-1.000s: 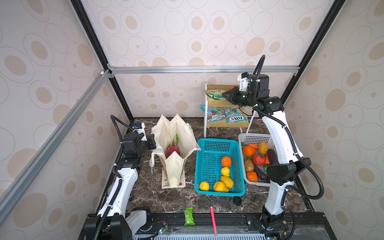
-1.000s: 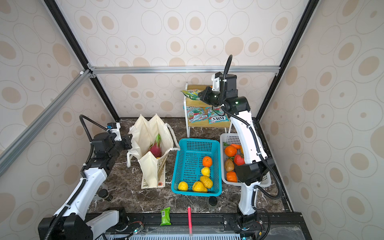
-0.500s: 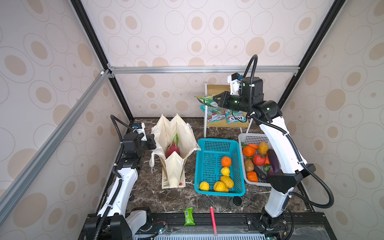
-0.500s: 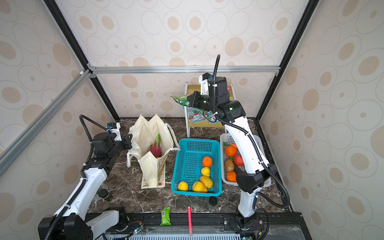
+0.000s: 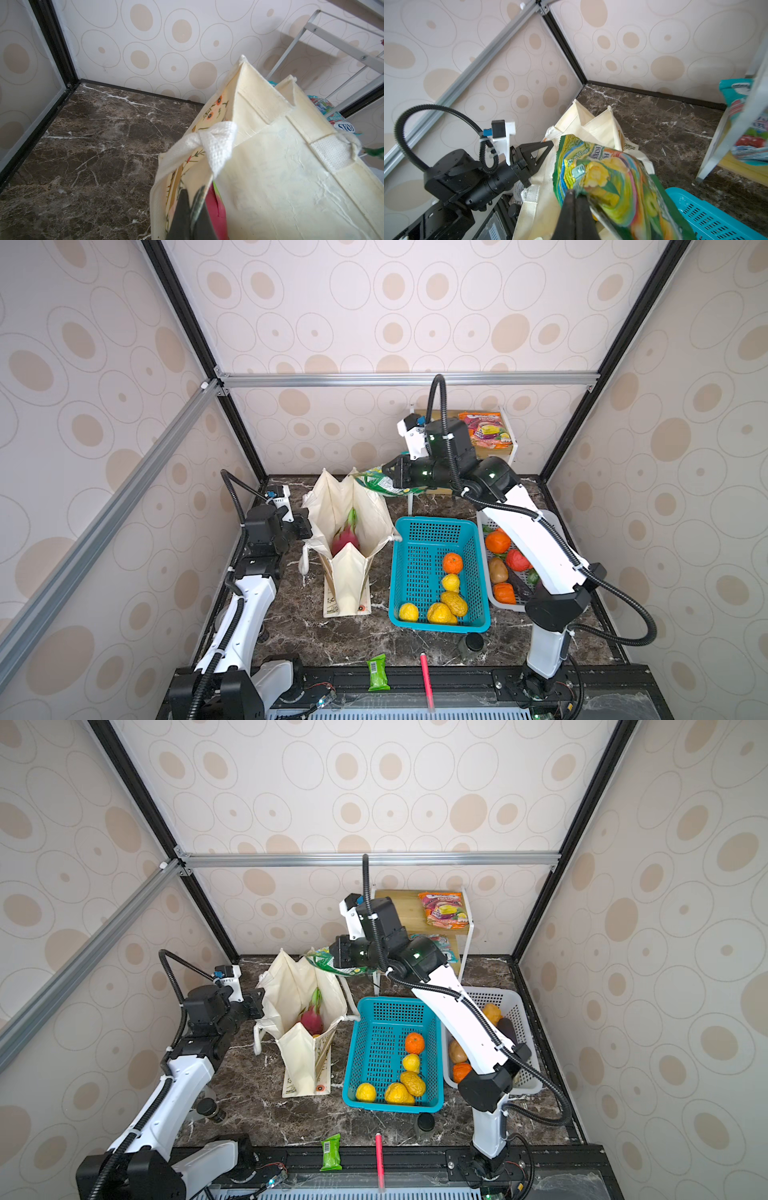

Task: Place the food into the grocery bag and tie it

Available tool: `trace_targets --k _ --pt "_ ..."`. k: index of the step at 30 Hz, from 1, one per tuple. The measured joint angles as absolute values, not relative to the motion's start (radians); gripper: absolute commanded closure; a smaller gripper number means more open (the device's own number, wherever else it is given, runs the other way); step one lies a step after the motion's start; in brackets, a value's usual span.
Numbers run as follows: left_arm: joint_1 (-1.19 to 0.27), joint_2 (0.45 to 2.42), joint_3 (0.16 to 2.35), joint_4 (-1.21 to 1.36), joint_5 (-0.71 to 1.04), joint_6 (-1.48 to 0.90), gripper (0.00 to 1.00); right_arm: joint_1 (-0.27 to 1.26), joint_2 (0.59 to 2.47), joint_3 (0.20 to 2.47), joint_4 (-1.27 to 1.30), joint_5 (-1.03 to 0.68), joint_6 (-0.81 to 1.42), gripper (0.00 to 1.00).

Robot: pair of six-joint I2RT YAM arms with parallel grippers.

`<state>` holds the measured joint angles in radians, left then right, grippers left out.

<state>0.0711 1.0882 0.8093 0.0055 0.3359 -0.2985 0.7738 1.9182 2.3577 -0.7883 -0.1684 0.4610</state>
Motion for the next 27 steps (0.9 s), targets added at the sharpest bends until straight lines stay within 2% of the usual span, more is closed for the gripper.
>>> trace_targets --k 9,27 --pt "0.071 1.089 0.808 0.005 0.343 -0.299 1.0 0.836 2.126 2.579 -0.834 -0.235 0.463 1.0" --pt "0.071 1.09 0.808 0.006 0.351 -0.299 1.0 0.879 2.069 2.573 -0.801 -0.25 0.468 1.0"
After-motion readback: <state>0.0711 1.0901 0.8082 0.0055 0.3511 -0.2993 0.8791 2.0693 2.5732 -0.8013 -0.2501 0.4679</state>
